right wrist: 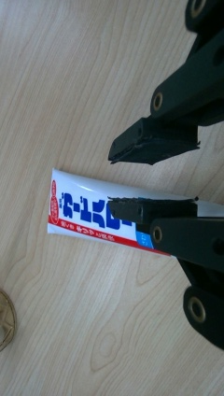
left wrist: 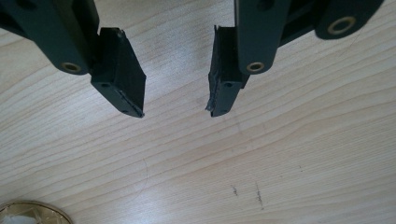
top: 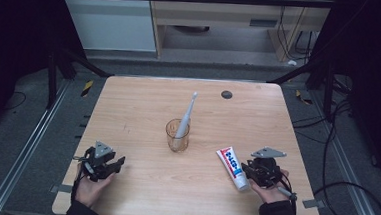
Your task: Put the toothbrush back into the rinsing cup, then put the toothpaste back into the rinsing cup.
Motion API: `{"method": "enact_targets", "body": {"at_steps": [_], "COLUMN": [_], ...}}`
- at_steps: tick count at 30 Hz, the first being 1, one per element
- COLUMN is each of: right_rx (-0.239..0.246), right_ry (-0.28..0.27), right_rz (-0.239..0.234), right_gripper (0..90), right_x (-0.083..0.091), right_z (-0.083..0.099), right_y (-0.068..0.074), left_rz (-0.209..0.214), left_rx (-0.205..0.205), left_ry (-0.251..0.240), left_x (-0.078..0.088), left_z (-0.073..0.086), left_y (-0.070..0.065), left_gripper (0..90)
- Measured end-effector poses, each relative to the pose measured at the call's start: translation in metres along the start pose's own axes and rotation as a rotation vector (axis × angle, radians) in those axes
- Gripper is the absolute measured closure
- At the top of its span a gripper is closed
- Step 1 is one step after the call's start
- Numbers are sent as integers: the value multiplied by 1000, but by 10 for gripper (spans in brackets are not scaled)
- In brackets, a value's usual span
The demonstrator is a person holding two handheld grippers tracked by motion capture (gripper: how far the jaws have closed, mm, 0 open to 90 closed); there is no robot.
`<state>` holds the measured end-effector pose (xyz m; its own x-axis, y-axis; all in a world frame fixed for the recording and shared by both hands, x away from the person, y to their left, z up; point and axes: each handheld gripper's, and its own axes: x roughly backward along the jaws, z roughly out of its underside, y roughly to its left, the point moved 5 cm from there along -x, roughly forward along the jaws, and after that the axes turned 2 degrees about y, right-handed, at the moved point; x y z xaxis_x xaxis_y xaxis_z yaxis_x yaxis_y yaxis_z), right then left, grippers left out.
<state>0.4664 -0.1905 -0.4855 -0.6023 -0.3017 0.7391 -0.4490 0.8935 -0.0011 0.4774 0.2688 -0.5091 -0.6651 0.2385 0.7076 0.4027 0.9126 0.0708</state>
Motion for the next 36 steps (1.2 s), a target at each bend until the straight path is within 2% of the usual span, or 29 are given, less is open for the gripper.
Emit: {"method": "enact_targets", "body": {"at_steps": [4,12,22,31,36], "right_rx": [-9,9,19,38,39], "right_ry": [8,28,44,104,113], "right_rz": [-21,-30,-40,-50,-46], "right_gripper": [634,540,495,447,418], "right_x": [0,-6,-12,-23,-28], "right_z": [-4,-9,-20,-24,-26], "right_y": [4,9,16,25,26], "left_rz": [0,0,-4,-7,-6], "left_rx": [0,1,1,0,0], "left_ry": [1,3,2,5,7], "left_x": [0,-1,0,-1,-1], "left_z": [0,0,0,0,0], "left_y": [0,0,0,0,1], "left_gripper": [552,552,550,550,550]}}
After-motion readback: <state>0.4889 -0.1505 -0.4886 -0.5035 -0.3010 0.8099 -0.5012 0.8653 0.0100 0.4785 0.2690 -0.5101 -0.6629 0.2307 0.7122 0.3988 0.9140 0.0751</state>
